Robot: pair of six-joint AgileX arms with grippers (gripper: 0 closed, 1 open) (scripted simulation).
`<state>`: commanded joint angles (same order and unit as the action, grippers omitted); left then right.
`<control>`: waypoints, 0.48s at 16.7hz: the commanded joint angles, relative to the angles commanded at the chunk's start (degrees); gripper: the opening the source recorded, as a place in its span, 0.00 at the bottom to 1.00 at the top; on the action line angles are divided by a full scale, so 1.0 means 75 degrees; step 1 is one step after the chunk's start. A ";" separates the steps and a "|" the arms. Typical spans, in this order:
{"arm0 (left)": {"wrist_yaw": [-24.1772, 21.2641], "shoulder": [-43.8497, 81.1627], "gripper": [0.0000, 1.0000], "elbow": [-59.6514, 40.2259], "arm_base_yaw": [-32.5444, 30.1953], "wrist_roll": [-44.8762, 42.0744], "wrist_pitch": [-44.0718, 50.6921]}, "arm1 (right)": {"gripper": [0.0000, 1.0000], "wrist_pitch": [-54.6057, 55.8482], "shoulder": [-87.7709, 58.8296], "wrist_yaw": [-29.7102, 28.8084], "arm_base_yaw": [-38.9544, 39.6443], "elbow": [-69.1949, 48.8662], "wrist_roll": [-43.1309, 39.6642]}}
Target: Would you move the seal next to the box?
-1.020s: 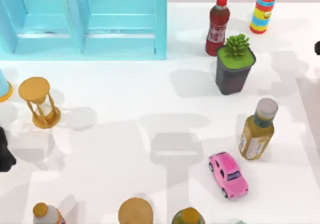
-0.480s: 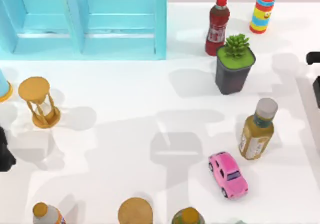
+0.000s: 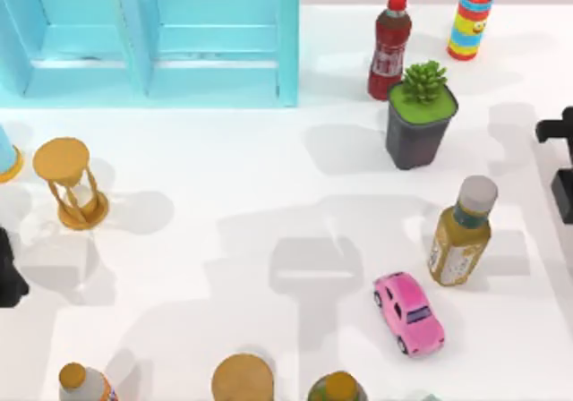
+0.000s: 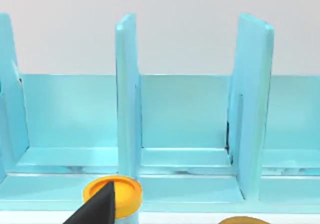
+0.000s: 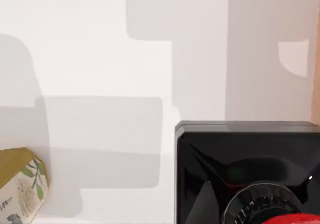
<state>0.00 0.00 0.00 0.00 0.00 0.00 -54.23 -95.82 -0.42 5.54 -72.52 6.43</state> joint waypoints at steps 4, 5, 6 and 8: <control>0.0000 0.0000 1.00 0.0000 0.0000 0.0000 0.0000 | 0.30 0.0000 0.0000 0.0000 0.0000 0.0000 0.0000; 0.0000 0.0000 1.00 0.0000 0.0000 0.0000 0.0000 | 0.38 0.0000 0.0000 0.0000 0.0000 0.0000 0.0000; 0.0000 0.0000 1.00 0.0000 0.0000 0.0000 0.0000 | 0.45 0.0000 0.0000 0.0000 0.0000 0.0000 0.0000; 0.0000 0.0000 1.00 0.0000 0.0000 0.0000 0.0000 | 0.60 0.0000 0.0000 0.0000 0.0000 0.0000 0.0000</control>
<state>0.00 0.00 0.00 0.00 0.00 0.00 -54.23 -95.82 -0.42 5.54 -72.52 6.43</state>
